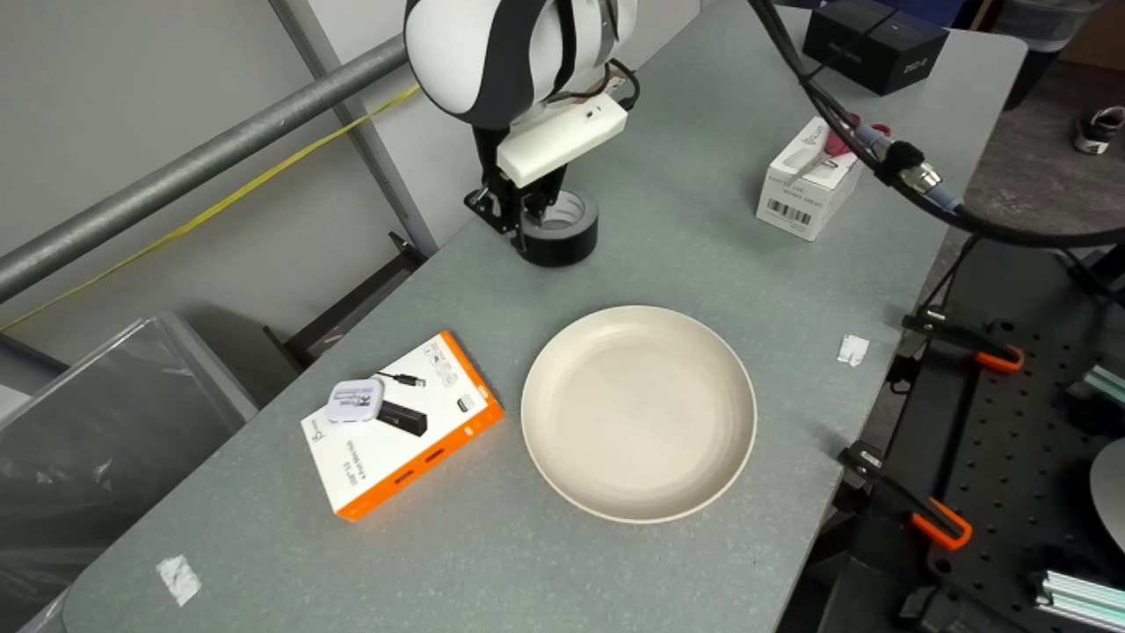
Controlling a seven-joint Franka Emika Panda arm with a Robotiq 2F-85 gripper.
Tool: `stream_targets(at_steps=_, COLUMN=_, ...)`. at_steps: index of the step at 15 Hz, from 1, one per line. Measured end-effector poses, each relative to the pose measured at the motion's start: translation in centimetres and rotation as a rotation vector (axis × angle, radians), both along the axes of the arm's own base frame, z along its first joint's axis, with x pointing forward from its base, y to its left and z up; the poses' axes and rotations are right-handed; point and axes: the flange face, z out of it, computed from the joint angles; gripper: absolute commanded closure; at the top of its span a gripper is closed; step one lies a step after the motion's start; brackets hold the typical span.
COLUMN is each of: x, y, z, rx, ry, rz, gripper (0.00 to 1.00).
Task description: Place the black masking tape on the white plate
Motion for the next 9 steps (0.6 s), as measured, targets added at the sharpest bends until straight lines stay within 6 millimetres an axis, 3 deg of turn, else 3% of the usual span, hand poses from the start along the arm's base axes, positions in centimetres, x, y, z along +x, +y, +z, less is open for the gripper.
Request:
stream_targets(at_steps=4, x=-2.6, y=4.4, z=4.3, rx=0.024, ry=-0.007, rz=0.168, gripper=0.94)
stream_targets(at_steps=5, x=-3.4, y=5.5, z=4.9, rx=0.029, ry=0.006, rz=0.203, gripper=0.75)
stream_targets(at_steps=7, x=-3.8, y=6.3, z=5.2, rx=0.028, ry=0.010, rz=0.215, gripper=0.75)
stream_targets(at_steps=9, x=-3.8, y=5.8, z=4.5, rx=0.025, ry=0.018, rz=0.207, gripper=0.75)
